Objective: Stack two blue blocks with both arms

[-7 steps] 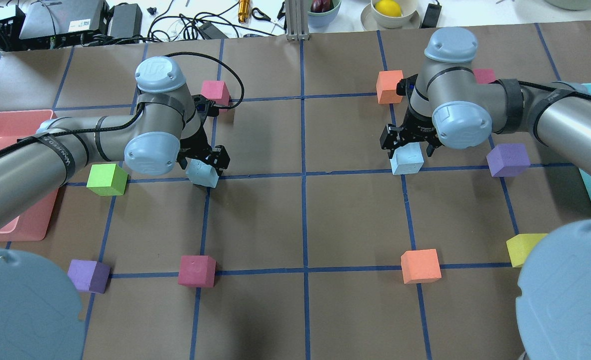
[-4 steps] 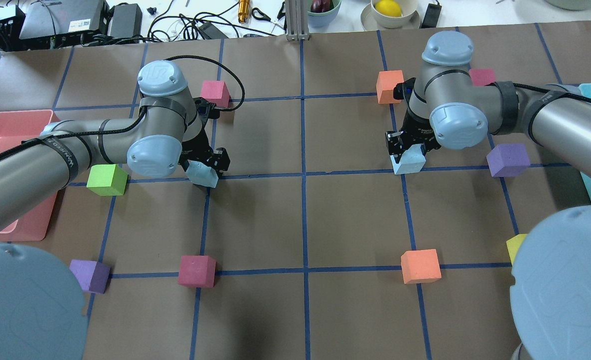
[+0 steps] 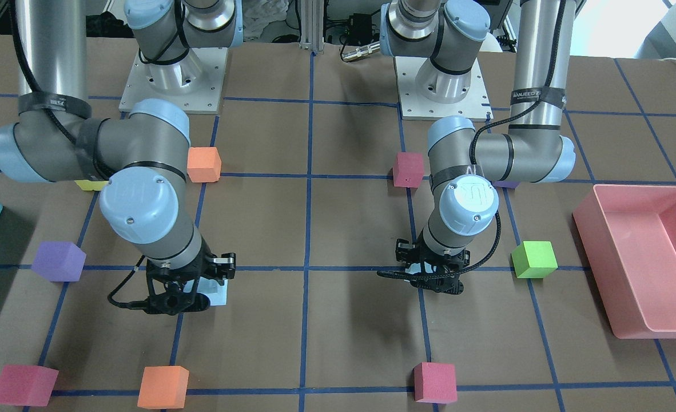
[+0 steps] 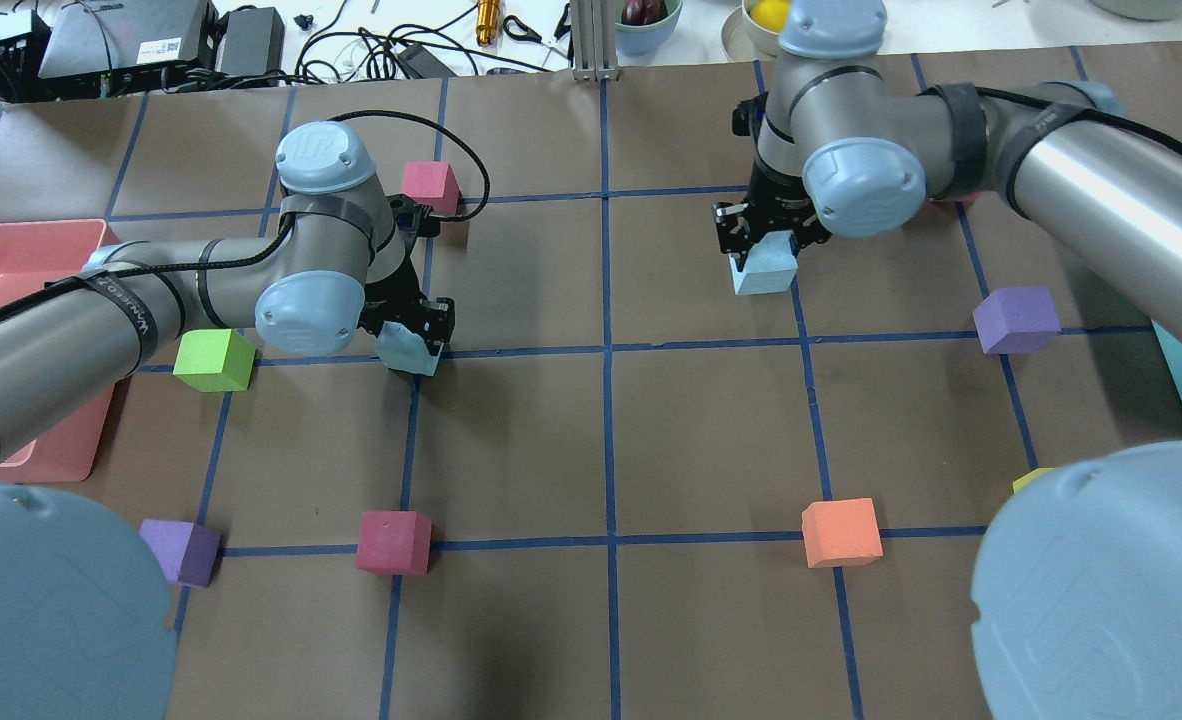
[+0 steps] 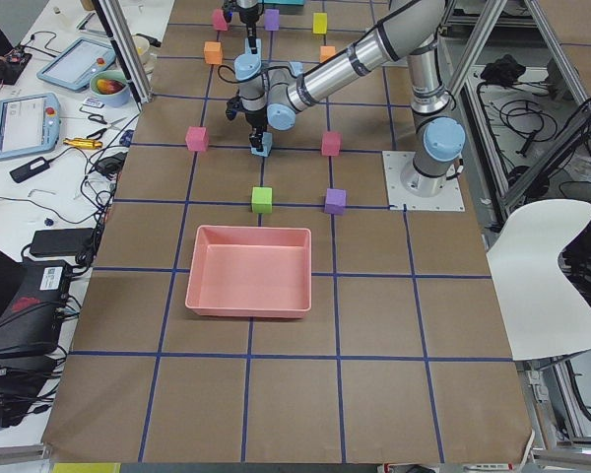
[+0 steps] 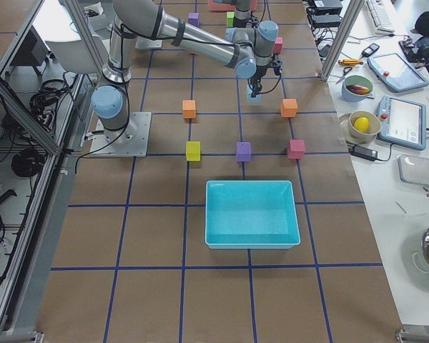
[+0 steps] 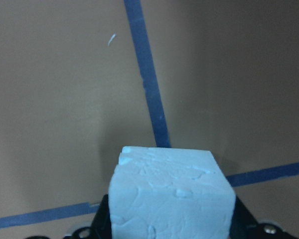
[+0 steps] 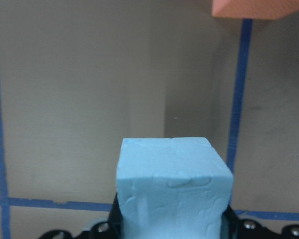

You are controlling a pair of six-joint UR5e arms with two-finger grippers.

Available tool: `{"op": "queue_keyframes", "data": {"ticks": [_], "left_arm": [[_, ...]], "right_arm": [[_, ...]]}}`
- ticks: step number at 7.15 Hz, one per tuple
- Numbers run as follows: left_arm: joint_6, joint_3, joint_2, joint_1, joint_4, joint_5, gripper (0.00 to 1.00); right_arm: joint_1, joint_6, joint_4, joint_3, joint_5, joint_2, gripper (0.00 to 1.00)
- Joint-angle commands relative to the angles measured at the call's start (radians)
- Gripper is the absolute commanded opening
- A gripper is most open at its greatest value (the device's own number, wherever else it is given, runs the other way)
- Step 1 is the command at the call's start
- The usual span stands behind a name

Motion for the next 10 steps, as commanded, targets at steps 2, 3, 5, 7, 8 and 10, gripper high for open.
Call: {"op": "queue_keyframes", "data": {"ticks": [2, 3, 5, 7, 8, 10], "left_arm": [[-0.011, 0.014, 0.012, 0.0, 0.001, -0.003, 0.0], [-0.009, 0.014, 0.018, 0.0, 0.0, -0.003, 0.0], [-0.009, 0.023, 0.026, 0.002, -0.002, -0.003, 0.0], [-0.013, 0.063, 0.027, -0.002, -0.015, 0.002, 0.0], [-0.015, 0.078, 0.024, -0.003, -0.023, 0.002, 0.0], [-0.02, 0.147, 0.01, -0.003, -0.072, 0.0, 0.0]], "right_arm": [[0.136, 0.175, 0.026, -0.208, 0.028, 0.172, 0.0], [0.159, 0.178, 0.024, -0.23, 0.028, 0.197, 0.0], [0.169, 0.183, 0.011, -0.23, 0.082, 0.214, 0.0], [0.169, 0.182, 0.01, -0.232, 0.087, 0.227, 0.0], [0.169, 0.182, 0.01, -0.23, 0.087, 0.23, 0.0], [0.167, 0.189, 0.01, -0.232, 0.085, 0.239, 0.11]]}}
